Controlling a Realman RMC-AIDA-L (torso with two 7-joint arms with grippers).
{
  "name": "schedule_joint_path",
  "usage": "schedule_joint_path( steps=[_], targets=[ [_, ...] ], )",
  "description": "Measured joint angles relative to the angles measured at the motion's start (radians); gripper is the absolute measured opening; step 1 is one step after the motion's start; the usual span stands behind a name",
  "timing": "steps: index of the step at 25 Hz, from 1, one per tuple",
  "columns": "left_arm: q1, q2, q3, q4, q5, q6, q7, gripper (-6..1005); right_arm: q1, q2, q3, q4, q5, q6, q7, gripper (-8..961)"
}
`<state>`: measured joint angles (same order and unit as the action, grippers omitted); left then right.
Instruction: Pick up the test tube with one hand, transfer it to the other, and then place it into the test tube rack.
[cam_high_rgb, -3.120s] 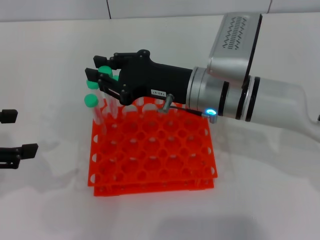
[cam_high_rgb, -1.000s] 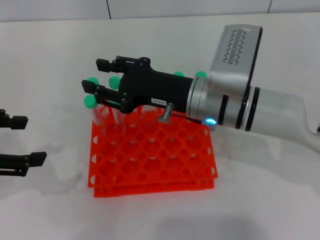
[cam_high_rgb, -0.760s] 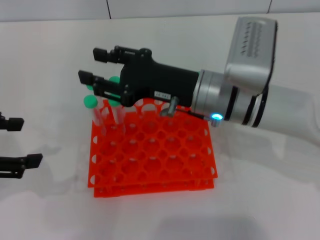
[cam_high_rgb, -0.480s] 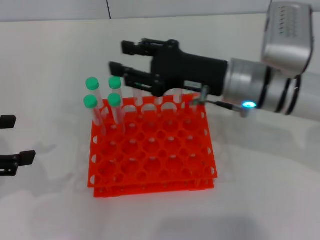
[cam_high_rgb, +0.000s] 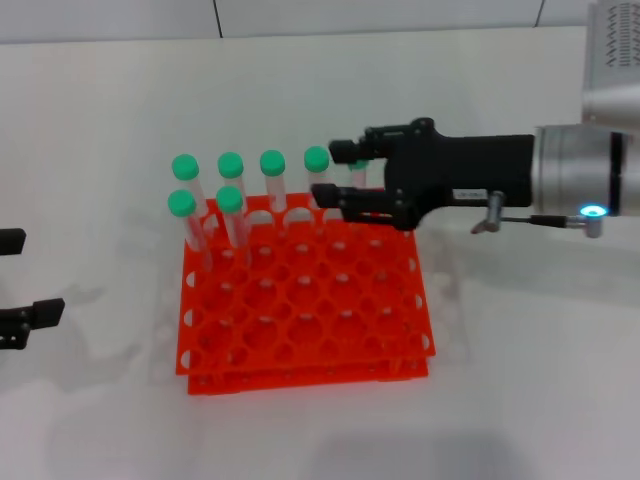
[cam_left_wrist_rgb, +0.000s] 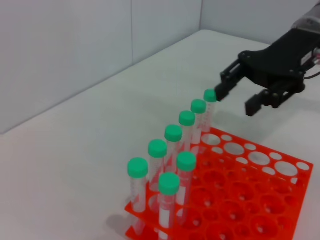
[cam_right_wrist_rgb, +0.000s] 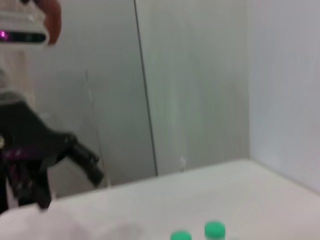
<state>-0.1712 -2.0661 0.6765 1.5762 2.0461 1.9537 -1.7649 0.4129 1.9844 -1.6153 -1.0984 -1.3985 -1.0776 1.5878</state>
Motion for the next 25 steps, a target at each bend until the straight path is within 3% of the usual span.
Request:
schedule_joint_path(
  steps=[3, 14, 25],
  targets=[
    [-0.002, 0.0, -0.011, -0.001, 0.0, -0.001, 0.006, 888, -0.005, 0.004, 0.059, -0.035, -0.112, -0.061, 0.081, 527],
    [-0.001, -0.003, -0.04, -0.014, 0.003, -0.001, 0.026, 888, -0.054, 0.004, 0.225, -0.105, -0.28, -0.25, 0.17, 526],
    [-0.005, -0.004, -0.043, -0.068, 0.0, -0.025, 0.061, 888, -0.093, 0.005, 0.252, -0.096, -0.34, -0.264, 0.174, 527]
  ],
)
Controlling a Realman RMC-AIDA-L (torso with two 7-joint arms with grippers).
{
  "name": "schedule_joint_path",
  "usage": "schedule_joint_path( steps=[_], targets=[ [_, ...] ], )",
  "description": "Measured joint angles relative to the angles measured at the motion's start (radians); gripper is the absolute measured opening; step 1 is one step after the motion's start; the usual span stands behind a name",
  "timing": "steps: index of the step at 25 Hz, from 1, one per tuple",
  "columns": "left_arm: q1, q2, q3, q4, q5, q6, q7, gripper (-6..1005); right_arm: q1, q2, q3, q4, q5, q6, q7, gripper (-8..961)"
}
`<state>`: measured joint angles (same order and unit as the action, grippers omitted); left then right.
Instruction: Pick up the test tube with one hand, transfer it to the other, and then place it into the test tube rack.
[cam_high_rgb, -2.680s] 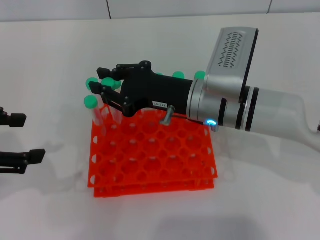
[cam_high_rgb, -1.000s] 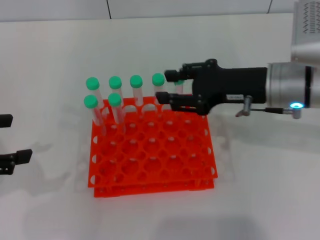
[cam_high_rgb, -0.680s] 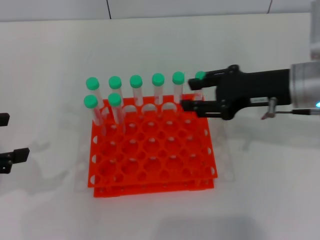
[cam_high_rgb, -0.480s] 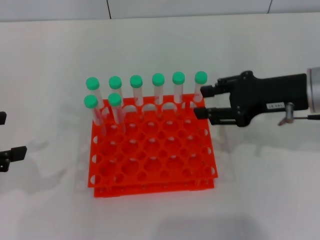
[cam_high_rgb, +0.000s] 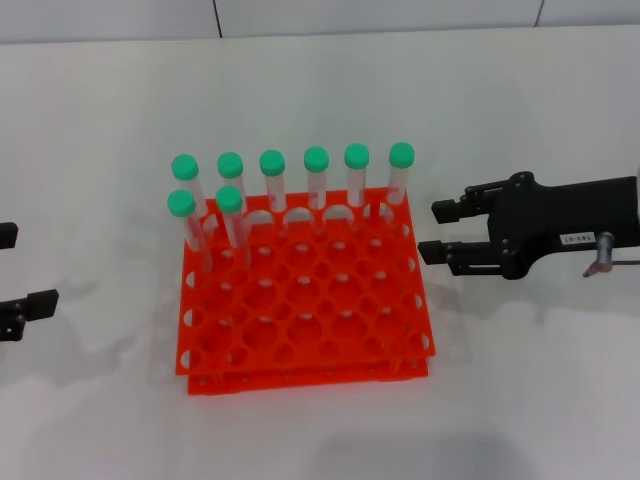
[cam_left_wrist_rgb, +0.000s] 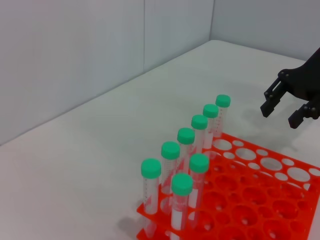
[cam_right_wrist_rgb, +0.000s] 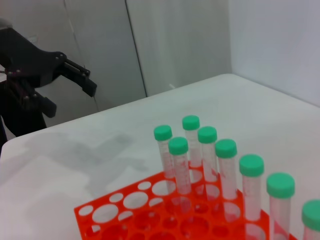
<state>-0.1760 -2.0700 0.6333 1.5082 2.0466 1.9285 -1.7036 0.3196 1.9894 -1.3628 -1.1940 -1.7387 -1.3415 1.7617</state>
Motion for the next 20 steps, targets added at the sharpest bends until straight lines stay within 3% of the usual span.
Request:
schedule_joint_path(
  steps=[20],
  targets=[
    [-0.001, -0.004, 0.0, 0.0, 0.003, -0.013, 0.009, 888, -0.013, -0.007, 0.017, 0.004, -0.024, -0.028, -0.002, 526]
  ],
)
